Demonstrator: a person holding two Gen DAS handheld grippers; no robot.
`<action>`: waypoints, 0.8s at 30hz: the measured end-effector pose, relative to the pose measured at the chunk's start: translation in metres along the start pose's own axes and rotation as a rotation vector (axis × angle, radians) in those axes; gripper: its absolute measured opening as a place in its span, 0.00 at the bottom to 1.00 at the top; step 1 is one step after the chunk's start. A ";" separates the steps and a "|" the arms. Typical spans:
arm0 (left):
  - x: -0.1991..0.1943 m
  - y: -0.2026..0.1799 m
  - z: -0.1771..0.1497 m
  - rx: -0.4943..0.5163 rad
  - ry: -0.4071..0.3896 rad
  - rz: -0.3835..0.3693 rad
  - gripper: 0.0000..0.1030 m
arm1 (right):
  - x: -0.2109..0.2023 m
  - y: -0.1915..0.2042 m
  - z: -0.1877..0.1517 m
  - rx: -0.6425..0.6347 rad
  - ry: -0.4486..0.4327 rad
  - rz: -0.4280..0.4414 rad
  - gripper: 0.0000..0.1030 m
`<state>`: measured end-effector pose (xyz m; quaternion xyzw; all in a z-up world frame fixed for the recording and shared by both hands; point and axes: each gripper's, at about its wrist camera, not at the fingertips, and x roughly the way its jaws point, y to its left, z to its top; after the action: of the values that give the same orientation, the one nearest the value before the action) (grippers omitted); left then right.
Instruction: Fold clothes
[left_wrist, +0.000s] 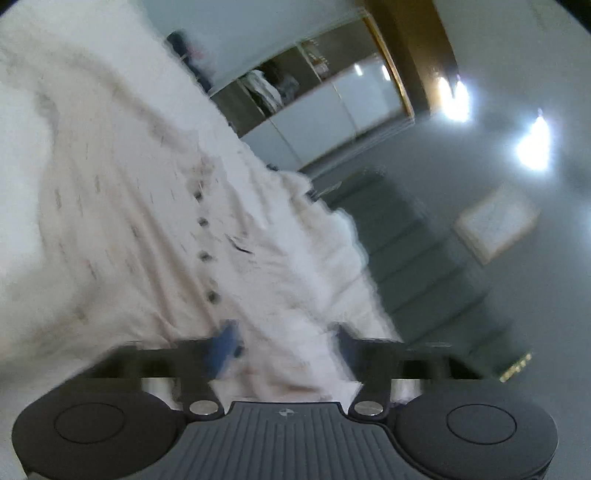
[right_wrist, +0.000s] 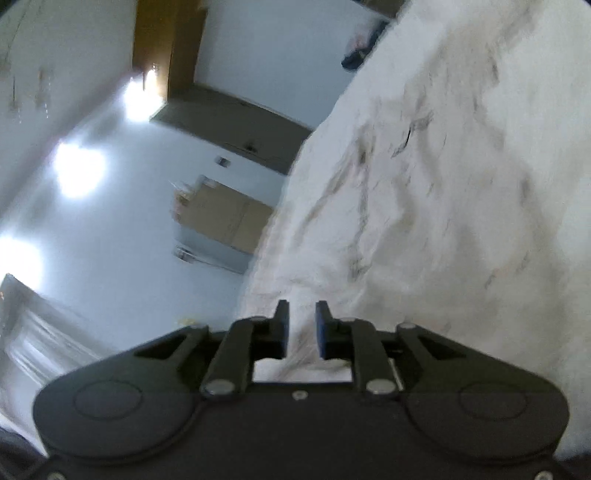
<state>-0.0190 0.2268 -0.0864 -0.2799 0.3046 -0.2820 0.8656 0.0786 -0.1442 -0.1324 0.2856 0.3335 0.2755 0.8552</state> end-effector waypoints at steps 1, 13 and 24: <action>-0.005 -0.006 0.005 0.122 0.029 0.077 0.87 | -0.008 0.012 0.003 -0.147 0.022 -0.149 0.38; 0.002 -0.012 -0.063 0.926 0.473 0.449 0.92 | 0.019 0.073 -0.097 -1.115 0.376 -0.579 0.40; 0.071 0.015 -0.072 1.253 0.600 0.566 0.88 | 0.081 0.067 -0.127 -1.457 0.389 -0.685 0.14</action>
<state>-0.0172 0.1682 -0.1698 0.4435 0.3703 -0.2336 0.7820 0.0181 -0.0055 -0.1987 -0.5103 0.2819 0.1910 0.7897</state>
